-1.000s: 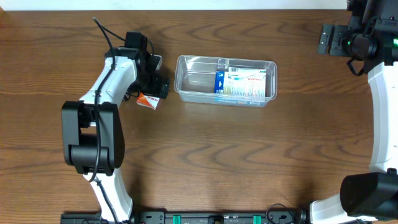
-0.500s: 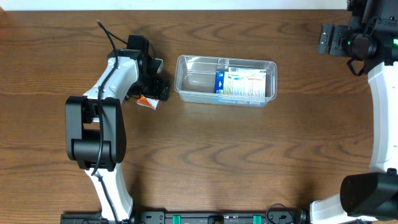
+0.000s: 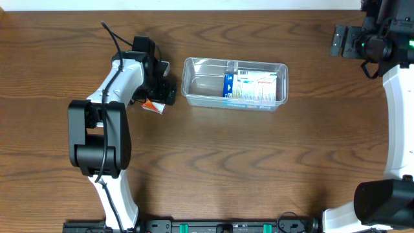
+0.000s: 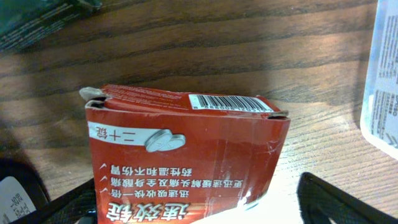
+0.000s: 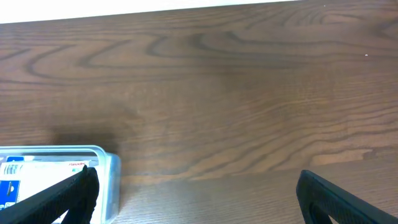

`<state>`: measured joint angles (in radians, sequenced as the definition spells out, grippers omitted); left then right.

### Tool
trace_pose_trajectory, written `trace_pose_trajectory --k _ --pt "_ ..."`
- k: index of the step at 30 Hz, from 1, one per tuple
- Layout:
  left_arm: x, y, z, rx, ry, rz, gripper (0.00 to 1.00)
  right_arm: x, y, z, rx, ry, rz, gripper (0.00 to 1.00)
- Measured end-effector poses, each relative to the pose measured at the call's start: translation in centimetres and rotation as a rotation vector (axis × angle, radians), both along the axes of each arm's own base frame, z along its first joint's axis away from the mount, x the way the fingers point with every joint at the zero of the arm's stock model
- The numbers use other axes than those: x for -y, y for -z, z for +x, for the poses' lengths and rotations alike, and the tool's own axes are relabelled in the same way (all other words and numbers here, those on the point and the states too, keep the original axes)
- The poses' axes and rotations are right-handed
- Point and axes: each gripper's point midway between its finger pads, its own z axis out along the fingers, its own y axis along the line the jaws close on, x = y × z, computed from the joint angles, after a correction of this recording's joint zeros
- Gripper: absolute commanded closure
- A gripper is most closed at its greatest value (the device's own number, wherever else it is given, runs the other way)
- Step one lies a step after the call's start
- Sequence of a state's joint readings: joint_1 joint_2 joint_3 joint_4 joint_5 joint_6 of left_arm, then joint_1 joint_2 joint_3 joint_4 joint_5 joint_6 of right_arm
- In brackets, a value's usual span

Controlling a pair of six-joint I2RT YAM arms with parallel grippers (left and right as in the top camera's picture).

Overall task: Pack container
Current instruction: 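Close left gripper on the red-white box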

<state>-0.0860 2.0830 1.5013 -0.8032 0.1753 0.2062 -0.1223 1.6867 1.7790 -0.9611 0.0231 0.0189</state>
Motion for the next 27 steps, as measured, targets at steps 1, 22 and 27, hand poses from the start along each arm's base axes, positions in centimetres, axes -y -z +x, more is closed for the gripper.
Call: trace_pose_trajectory --k 1,22,27 --pt "0.0 0.0 0.0 0.000 -0.003 0.000 0.07 0.0 0.0 0.0 0.000 0.000 0.000 0.01" --pt "-0.1 1.5 -0.6 -0.010 -0.075 -0.004 0.22 0.0 0.0 0.0 0.000 0.000 0.000 0.01" --pt "-0.1 1.5 -0.4 -0.002 -0.075 -0.004 0.23 0.0 0.0 0.0 0.000 0.000 0.000 0.01"
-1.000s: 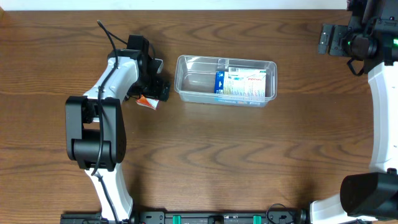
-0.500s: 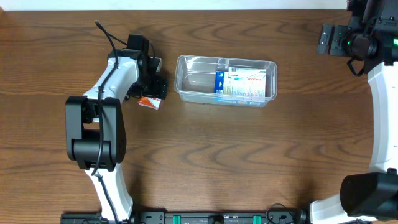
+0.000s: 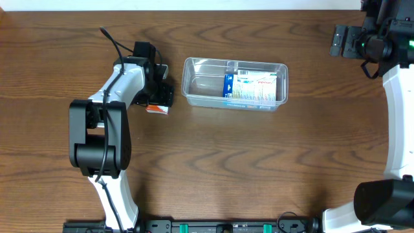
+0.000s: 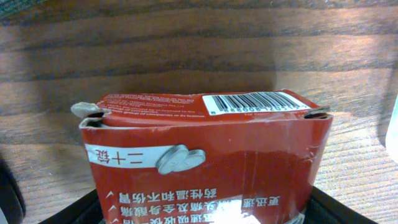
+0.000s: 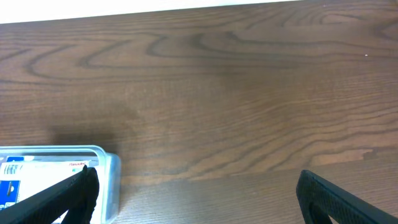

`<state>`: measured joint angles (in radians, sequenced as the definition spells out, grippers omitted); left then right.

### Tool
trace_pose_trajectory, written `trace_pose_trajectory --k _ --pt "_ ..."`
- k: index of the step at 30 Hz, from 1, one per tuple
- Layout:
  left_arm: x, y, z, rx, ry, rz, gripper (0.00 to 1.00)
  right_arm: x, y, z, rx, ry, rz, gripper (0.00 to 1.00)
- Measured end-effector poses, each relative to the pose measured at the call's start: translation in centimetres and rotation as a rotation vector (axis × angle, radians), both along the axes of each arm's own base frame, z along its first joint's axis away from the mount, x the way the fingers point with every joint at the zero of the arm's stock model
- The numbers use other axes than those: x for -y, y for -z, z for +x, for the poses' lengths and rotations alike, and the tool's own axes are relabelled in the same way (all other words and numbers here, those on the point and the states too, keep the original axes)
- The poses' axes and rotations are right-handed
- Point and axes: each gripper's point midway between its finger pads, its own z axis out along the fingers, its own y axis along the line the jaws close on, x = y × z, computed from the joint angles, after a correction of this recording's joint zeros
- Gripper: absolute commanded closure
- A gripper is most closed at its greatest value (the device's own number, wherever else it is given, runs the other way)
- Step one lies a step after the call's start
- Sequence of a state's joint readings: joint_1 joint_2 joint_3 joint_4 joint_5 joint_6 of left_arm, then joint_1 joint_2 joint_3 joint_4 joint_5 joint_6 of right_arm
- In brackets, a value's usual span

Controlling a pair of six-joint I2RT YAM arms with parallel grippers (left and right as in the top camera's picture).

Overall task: Pack container
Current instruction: 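Close left gripper on the red-white box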

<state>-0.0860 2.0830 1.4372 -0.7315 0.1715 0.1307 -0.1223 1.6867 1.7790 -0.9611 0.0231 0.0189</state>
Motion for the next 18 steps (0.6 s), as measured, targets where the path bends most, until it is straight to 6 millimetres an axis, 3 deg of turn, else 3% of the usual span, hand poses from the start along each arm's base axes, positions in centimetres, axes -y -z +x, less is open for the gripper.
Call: trace_pose_trajectory --k 6,13,18 --pt "-0.1 0.0 0.1 0.005 -0.002 0.004 0.38 0.0 0.0 0.0 0.000 0.000 0.000 0.01" --pt "-0.1 -0.1 -0.1 -0.001 -0.001 0.003 0.38 0.0 0.0 0.0 0.000 0.000 0.000 0.01" --pt "-0.2 -1.0 -1.3 -0.037 0.000 0.006 0.38 0.0 0.0 0.0 0.000 0.000 0.000 0.01"
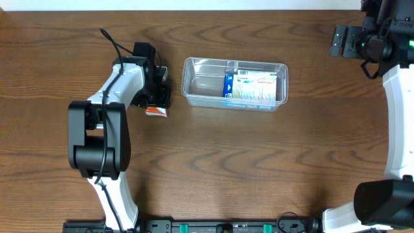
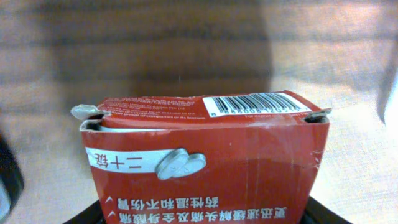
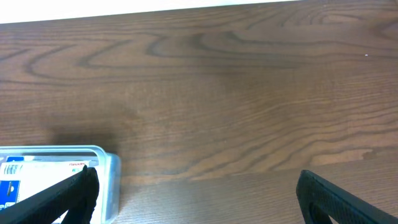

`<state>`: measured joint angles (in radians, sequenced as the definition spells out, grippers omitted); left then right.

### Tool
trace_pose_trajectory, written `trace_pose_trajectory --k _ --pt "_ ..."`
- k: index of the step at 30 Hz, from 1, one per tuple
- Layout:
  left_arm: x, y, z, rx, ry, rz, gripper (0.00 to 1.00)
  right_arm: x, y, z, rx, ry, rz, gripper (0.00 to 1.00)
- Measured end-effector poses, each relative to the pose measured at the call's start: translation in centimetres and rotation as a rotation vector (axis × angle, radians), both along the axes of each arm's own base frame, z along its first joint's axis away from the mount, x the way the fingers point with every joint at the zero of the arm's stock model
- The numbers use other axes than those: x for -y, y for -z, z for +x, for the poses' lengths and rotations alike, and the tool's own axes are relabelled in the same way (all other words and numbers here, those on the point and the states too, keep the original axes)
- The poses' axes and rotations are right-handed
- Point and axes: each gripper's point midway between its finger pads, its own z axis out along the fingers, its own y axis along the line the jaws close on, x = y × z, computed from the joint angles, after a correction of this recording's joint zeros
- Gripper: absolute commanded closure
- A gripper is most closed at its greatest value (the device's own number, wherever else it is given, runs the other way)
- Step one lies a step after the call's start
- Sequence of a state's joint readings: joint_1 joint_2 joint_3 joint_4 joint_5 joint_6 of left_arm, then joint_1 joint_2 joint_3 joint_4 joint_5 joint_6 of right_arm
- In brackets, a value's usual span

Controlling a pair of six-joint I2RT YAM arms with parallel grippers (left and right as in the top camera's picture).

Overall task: Pack container
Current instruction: 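Close left gripper on the red-white box, then lift the red-white box with left gripper and carry it over the container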

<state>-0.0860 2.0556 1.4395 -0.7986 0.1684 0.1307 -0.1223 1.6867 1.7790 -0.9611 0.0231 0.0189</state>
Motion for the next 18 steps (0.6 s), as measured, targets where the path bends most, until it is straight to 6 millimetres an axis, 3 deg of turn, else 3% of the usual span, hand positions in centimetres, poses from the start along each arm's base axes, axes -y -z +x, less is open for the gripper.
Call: trace_pose_trajectory --k 4,11,15,18 --pt "0.0 -3.2 0.4 0.070 0.001 -0.006 0.38 0.0 0.0 0.0 0.000 0.000 0.000 0.01" --pt "0.7 -13.3 1.1 0.340 0.089 -0.016 0.38 0.0 0.0 0.0 0.000 0.000 0.000 0.01" --pt "3.3 -17.6 0.7 0.477 0.231 -0.022 0.39 0.0 0.0 0.0 0.000 0.000 0.000 0.01" --pt "6.6 -19.0 0.8 0.556 0.369 -0.027 0.39 0.0 0.0 0.0 0.000 0.000 0.000 0.01"
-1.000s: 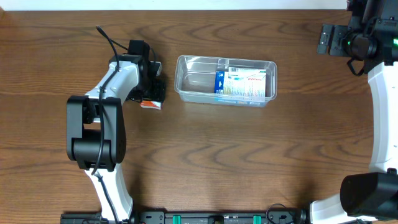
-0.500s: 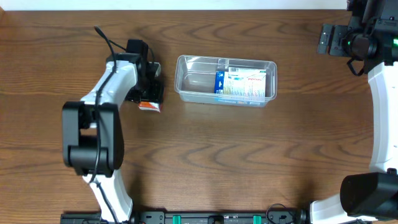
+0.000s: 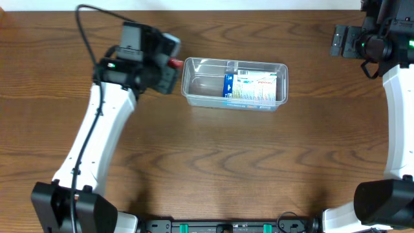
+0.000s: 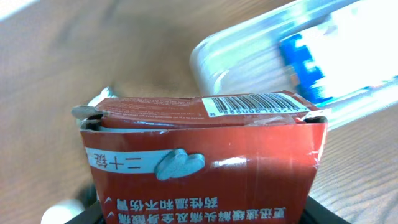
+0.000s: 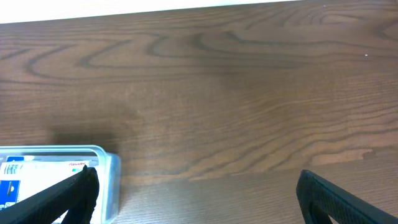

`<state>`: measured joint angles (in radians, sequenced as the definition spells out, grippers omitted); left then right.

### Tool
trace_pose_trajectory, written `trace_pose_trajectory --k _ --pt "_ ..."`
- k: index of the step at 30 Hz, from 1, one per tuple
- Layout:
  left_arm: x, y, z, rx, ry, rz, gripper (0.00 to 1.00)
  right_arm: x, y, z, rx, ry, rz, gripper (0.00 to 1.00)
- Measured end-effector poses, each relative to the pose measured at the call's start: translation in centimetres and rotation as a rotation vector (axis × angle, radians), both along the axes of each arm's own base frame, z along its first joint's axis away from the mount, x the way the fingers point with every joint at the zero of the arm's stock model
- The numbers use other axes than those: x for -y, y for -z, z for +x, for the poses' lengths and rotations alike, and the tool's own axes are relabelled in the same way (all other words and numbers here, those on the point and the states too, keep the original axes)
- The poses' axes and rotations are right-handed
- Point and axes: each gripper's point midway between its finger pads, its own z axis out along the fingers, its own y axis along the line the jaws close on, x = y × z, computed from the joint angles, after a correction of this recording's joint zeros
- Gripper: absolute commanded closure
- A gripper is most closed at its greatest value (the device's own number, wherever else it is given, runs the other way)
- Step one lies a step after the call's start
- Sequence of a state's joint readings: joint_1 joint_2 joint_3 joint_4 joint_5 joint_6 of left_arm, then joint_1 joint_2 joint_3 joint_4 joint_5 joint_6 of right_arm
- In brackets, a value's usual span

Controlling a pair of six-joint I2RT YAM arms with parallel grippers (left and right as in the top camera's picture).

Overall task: Pack container
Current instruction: 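Lift the red-white box with left gripper and carry it over the container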

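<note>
A clear plastic container (image 3: 200,90) lies on the table with a blue and white box (image 3: 253,86) in its right half; its left half is bare. My left gripper (image 3: 169,65) is raised just left of the container's left end, shut on a red box (image 4: 202,155) with Chinese print and a barcode. In the overhead view only a small red tip of that red box (image 3: 174,63) shows. The container (image 4: 261,46) lies below and beyond the box in the left wrist view. My right gripper (image 5: 196,193) is open at the far right, over bare wood.
The wooden table (image 3: 226,168) stretches around the container. The right arm (image 3: 394,97) runs down the right edge. A corner of the container (image 5: 93,168) shows at the lower left of the right wrist view.
My left gripper, shut on the red box low on the table left of the container, is now lifted with it and sits higher, by the container's upper left corner.
My left gripper was first open around the red box lying on the table left of the container. Then its fingers stood close around the box, still on the table. Now the box hangs lifted at the container's left end. The right arm stayed still.
</note>
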<state>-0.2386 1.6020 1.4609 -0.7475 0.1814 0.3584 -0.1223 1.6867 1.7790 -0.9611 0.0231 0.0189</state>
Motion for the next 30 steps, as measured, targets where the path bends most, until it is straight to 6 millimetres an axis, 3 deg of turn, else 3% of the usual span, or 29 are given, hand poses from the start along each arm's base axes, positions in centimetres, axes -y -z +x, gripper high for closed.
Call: trace_pose_trajectory --k 7,11,19,24,30 --pt "8.8 -1.5 0.3 0.174 0.279 0.014 0.39 0.0 0.0 0.0 0.000 0.000 0.000 0.01" --pt "11.9 -1.5 0.1 0.223 0.354 0.014 0.44 0.0 0.0 0.0 0.000 0.000 0.000 0.01" --pt "13.3 0.8 -0.6 0.168 0.356 0.056 0.47 0.0 0.0 0.0 0.000 0.000 0.000 0.01" --pt "13.6 0.5 -0.3 0.187 0.343 0.052 0.48 0.0 0.0 0.0 0.000 0.000 0.000 0.01" --pt "15.5 -0.5 0.6 0.266 0.360 0.021 0.47 0.0 0.0 0.0 0.000 0.000 0.000 0.01"
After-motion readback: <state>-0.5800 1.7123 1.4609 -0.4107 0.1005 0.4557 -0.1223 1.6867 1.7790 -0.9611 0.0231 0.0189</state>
